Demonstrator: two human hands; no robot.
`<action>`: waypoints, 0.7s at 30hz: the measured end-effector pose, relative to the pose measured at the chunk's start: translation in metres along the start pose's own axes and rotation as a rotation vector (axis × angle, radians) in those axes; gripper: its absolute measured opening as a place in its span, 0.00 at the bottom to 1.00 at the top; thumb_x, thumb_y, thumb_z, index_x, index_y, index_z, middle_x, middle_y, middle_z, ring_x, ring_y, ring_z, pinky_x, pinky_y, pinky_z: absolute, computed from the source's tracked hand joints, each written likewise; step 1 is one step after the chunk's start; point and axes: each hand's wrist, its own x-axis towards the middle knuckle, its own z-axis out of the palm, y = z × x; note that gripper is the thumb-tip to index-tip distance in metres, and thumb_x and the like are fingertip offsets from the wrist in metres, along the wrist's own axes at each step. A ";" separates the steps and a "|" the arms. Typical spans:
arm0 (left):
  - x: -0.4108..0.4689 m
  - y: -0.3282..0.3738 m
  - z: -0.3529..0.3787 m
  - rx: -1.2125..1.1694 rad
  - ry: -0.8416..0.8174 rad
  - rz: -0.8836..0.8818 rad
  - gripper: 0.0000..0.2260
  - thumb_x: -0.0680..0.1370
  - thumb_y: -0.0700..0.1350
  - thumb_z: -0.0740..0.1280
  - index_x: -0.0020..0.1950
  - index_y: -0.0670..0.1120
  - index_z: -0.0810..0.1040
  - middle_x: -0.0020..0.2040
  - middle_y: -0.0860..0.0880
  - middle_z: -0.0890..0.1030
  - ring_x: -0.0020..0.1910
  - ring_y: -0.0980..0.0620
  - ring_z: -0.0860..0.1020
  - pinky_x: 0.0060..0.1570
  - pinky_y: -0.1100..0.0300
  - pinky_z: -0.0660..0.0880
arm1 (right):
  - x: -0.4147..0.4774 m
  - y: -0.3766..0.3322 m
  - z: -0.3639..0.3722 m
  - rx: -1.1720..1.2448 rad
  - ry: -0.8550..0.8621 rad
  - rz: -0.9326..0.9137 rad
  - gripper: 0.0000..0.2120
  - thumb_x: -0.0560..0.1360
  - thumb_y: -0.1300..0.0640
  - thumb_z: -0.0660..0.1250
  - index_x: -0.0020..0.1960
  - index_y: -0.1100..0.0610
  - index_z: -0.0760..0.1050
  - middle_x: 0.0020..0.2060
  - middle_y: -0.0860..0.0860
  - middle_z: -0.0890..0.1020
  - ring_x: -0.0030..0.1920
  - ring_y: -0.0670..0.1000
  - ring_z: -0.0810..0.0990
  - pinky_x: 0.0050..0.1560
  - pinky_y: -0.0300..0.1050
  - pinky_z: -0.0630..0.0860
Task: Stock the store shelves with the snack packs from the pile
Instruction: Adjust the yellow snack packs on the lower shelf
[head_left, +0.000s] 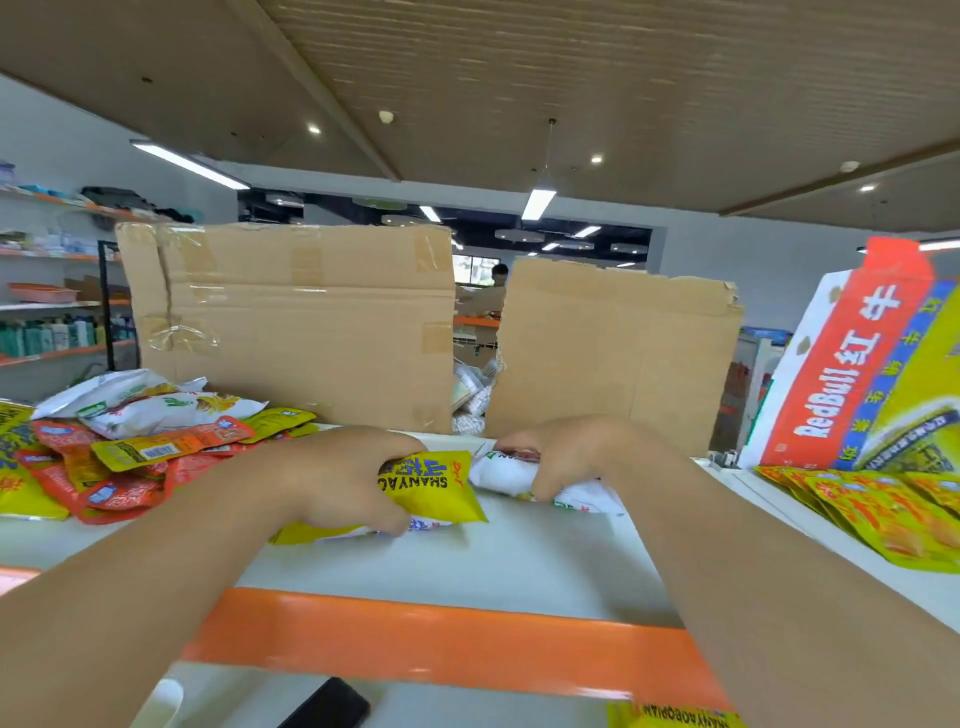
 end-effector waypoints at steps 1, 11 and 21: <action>-0.003 0.010 -0.001 -0.011 0.030 0.023 0.13 0.66 0.55 0.74 0.46 0.62 0.75 0.40 0.59 0.80 0.41 0.57 0.78 0.44 0.53 0.77 | -0.015 0.011 -0.001 0.016 0.012 -0.021 0.34 0.70 0.54 0.70 0.74 0.42 0.65 0.57 0.40 0.74 0.50 0.47 0.75 0.42 0.35 0.72; -0.022 0.201 -0.007 -0.071 0.189 0.297 0.13 0.70 0.54 0.76 0.50 0.64 0.76 0.42 0.61 0.80 0.40 0.57 0.79 0.40 0.56 0.76 | -0.219 0.148 -0.005 0.144 0.355 0.051 0.37 0.71 0.61 0.71 0.74 0.35 0.66 0.63 0.39 0.76 0.61 0.47 0.76 0.61 0.44 0.74; -0.052 0.402 0.088 -0.159 0.024 0.532 0.23 0.70 0.55 0.78 0.63 0.63 0.76 0.49 0.64 0.81 0.48 0.62 0.79 0.47 0.61 0.74 | -0.432 0.279 0.089 0.171 0.387 0.326 0.37 0.70 0.55 0.73 0.70 0.27 0.64 0.65 0.39 0.75 0.55 0.44 0.78 0.50 0.39 0.75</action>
